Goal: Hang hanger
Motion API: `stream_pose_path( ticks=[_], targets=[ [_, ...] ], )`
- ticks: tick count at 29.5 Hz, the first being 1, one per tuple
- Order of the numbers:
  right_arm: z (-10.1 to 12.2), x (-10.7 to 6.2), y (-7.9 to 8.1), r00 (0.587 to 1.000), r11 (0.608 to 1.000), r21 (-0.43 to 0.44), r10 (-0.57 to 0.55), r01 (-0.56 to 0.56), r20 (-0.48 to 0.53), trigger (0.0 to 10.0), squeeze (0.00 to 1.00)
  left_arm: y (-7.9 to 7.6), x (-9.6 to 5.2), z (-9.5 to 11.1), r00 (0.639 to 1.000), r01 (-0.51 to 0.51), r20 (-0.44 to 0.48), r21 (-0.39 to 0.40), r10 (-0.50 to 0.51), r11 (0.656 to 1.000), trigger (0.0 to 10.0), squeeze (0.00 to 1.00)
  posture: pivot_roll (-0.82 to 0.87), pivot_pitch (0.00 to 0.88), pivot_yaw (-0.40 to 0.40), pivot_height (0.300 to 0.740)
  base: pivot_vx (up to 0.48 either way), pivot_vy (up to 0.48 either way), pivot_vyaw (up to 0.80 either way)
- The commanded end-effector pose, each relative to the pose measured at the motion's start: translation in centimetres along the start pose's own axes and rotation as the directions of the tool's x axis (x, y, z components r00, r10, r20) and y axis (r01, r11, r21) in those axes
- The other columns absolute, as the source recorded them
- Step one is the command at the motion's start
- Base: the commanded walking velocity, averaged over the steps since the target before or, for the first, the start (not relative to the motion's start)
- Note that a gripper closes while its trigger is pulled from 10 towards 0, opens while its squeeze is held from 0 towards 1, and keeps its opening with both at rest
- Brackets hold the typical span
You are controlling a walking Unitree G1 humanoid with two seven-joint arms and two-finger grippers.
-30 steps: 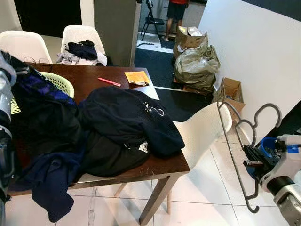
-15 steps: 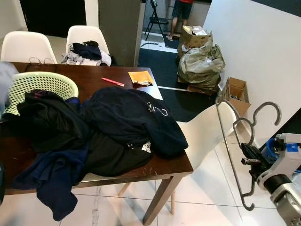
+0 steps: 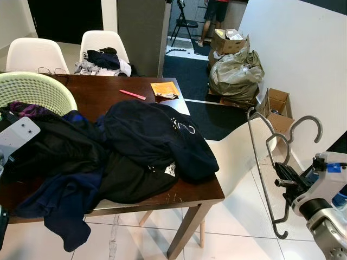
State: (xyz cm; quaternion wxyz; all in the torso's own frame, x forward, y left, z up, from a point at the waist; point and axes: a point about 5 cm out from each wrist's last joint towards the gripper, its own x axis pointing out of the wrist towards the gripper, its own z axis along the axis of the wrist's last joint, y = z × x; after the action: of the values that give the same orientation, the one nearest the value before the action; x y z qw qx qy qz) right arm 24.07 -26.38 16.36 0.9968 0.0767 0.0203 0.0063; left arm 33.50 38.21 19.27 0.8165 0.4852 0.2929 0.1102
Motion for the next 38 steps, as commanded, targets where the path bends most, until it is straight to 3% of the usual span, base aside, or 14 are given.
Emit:
stream_pose_path(
  ticks=[1,5,8,9,11,13,14,17,23,25,29,30,32,38],
  targets=[
    [0.1,0.0,0.0,1.000,1.000,0.010,-0.006,0.006,0.014,10.0,0.00,-1.4,0.2,0.4,0.998,0.067,0.004,0.034,-0.067,0.997,10.0,0.00,-0.11,0.078,-0.084,0.740,0.000,0.000,0.00],
    [0.1,0.1,0.0,1.000,1.000,0.009,-0.008,0.007,0.015,10.0,0.00,-2.2,0.2,0.6,0.981,0.196,-0.017,0.049,-0.195,0.979,10.0,0.00,-0.11,0.081,-0.084,0.740,0.000,0.000,0.00],
    [0.1,0.2,0.1,1.000,1.000,0.012,-0.007,0.007,0.015,10.0,0.00,-4.1,-0.3,1.5,0.877,0.479,-0.004,0.074,-0.480,0.875,10.0,0.00,-0.10,0.083,-0.085,0.740,0.000,0.000,0.00],
    [0.1,0.2,0.1,1.000,1.000,0.012,-0.007,0.007,0.015,10.0,0.00,-4.1,-0.3,1.5,0.877,0.479,-0.004,0.074,-0.480,0.875,10.0,0.00,-0.10,0.083,-0.085,0.740,0.000,0.000,0.00],
    [0.1,0.3,0.1,1.000,1.000,0.014,-0.006,0.005,0.014,10.0,0.00,-4.7,-0.9,1.5,0.780,0.623,-0.032,0.141,-0.625,0.769,10.0,0.00,-0.10,0.084,-0.084,0.740,0.000,0.000,0.00],
    [0.1,0.3,0.1,1.000,1.000,0.014,-0.006,0.005,0.014,10.0,0.00,-4.7,-0.9,1.5,0.780,0.623,-0.032,0.141,-0.625,0.769,10.0,0.00,-0.10,0.084,-0.084,0.740,0.000,0.000,0.00],
    [0.0,0.3,0.1,1.000,1.000,0.021,-0.005,0.005,0.014,10.0,0.00,-4.2,-1.5,1.7,0.724,0.682,-0.040,0.188,-0.689,0.706,10.0,0.00,-0.09,0.084,-0.079,0.740,0.000,0.000,0.00],
    [0.0,0.3,0.1,1.000,1.000,0.025,-0.005,0.005,0.014,10.0,0.00,-3.8,-1.7,2.0,0.720,0.684,-0.029,0.200,-0.694,0.701,10.0,0.00,-0.09,0.084,-0.078,0.740,0.000,0.000,0.00],
    [-0.1,0.3,0.1,1.000,0.999,0.041,-0.006,0.006,0.019,10.0,0.00,-0.9,-2.3,3.6,0.777,0.608,0.044,0.204,-0.628,0.767,10.0,0.00,-0.09,0.080,-0.069,0.740,0.000,0.000,0.00],
    [-0.2,0.2,0.1,1.000,0.999,0.046,-0.007,0.006,0.019,10.0,0.00,1.3,-3.2,4.6,0.796,0.571,0.106,0.193,-0.596,0.798,10.0,0.00,-0.09,0.067,-0.065,0.740,0.000,0.000,0.00],
    [-0.3,0.2,0.1,1.000,0.999,0.048,-0.006,0.005,0.019,10.0,0.00,1.9,-3.6,5.0,0.802,0.558,0.127,0.191,-0.584,0.807,10.0,0.00,-0.09,0.063,-0.063,0.740,0.000,0.000,0.00],
    [-0.4,0.3,0.1,1.000,0.999,0.051,-0.005,0.004,0.019,10.0,0.00,4.9,-4.8,6.4,0.859,0.429,0.212,0.199,-0.466,0.881,10.0,0.00,-0.09,0.060,-0.062,0.740,0.000,0.000,0.00],
    [-0.5,0.3,0.1,1.000,0.999,0.053,-0.005,0.004,0.020,10.0,0.00,7.2,-6.0,8.0,0.884,0.325,0.294,0.175,-0.364,0.930,10.0,0.00,-0.09,0.052,-0.062,0.740,0.000,0.000,0.00],
    [-0.5,0.3,0.1,1.000,0.998,0.055,-0.006,0.004,0.022,10.0,0.00,7.6,-6.9,9.7,0.851,0.315,0.396,0.139,-0.344,0.939,10.0,0.00,-0.08,0.049,-0.059,0.740,0.000,0.000,0.00]
  ],
)
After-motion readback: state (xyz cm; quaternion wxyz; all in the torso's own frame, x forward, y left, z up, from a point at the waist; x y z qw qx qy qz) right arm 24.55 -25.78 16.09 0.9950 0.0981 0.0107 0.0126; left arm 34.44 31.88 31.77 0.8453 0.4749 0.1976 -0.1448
